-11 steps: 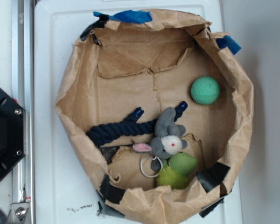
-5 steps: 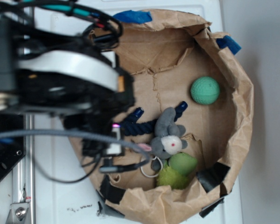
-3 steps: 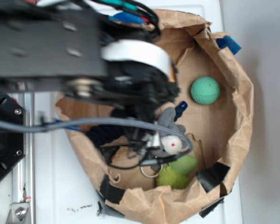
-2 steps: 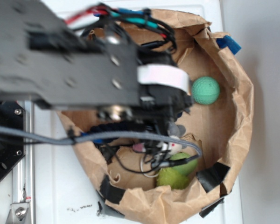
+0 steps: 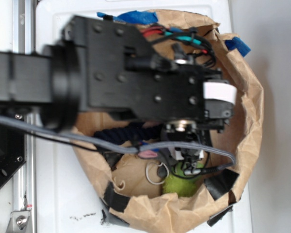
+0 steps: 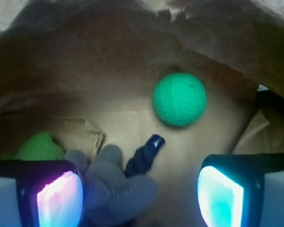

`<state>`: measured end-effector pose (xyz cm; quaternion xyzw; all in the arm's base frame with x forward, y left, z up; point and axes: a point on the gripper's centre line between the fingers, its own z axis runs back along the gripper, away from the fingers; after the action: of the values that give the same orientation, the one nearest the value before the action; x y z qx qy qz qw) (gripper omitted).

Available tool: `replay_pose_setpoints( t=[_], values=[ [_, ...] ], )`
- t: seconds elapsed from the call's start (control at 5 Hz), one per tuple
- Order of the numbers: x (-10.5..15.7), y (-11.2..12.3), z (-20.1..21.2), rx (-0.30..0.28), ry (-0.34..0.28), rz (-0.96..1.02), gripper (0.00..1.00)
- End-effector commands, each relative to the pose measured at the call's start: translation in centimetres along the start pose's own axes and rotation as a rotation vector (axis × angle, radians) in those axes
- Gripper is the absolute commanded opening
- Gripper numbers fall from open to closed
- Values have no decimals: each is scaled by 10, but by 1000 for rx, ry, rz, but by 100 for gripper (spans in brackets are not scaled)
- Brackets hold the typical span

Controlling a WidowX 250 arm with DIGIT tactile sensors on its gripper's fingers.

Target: Grab the green ball.

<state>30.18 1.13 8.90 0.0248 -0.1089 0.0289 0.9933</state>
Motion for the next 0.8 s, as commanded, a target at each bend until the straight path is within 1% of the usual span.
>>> replay_pose_setpoints(
  t=[0.0, 0.2, 0.4, 0.6],
  values=[
    [24, 9, -7, 19, -49, 45, 100],
    [26, 20, -19, -45, -16, 48, 100],
    [33, 25, -22, -73, -21, 53, 100],
    [40, 23, -26, -71, -24, 56, 100]
  ],
)
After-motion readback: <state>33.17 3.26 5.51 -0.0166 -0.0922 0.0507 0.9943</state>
